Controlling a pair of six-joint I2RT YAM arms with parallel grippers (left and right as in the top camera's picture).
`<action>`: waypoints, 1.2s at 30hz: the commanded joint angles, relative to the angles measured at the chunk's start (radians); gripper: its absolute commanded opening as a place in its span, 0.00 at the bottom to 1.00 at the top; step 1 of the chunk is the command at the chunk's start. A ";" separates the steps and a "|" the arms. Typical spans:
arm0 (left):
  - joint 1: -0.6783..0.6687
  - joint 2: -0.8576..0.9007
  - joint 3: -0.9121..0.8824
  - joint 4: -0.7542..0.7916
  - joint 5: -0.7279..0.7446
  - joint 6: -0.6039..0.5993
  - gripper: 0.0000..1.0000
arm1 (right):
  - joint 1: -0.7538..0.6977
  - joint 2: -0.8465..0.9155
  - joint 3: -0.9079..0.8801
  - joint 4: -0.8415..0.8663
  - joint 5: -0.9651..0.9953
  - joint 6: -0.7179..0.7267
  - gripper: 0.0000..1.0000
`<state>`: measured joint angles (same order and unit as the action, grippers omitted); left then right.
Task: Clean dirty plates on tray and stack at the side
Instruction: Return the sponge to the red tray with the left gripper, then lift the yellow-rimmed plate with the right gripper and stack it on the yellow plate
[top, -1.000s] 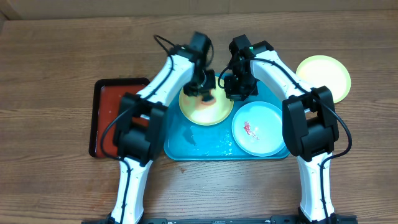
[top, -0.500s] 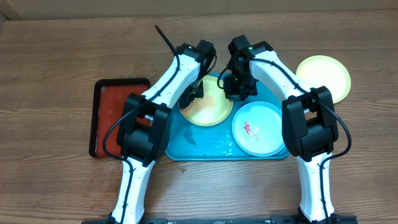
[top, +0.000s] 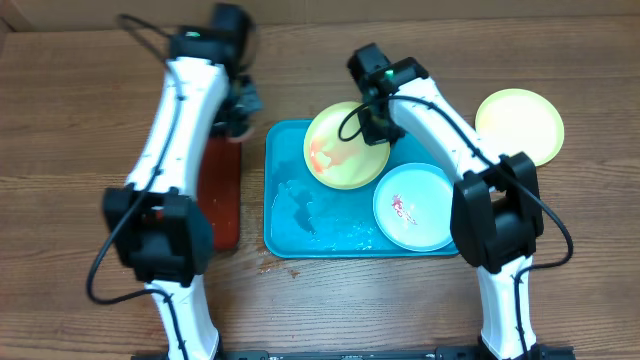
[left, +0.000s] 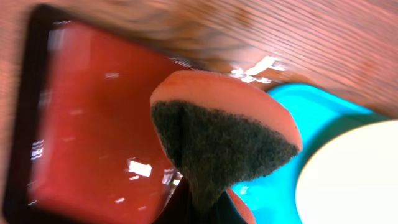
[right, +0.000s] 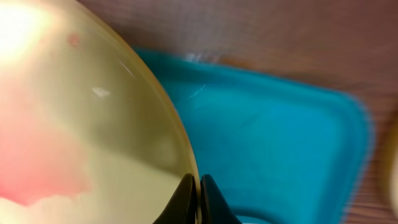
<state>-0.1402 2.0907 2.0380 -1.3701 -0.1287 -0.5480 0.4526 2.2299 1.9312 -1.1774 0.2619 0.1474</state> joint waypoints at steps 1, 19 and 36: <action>0.068 -0.007 -0.027 -0.018 0.022 0.002 0.04 | 0.078 -0.099 0.051 0.013 0.341 -0.041 0.04; 0.161 -0.006 -0.296 0.119 0.017 0.006 0.04 | 0.430 -0.121 0.053 0.050 1.159 -0.443 0.04; 0.172 -0.006 -0.296 0.114 0.027 0.010 0.04 | 0.220 -0.135 0.063 0.087 0.489 -0.285 0.04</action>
<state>0.0269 2.0815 1.7519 -1.2556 -0.1078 -0.5476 0.7940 2.1403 1.9621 -1.0985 0.9520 -0.2726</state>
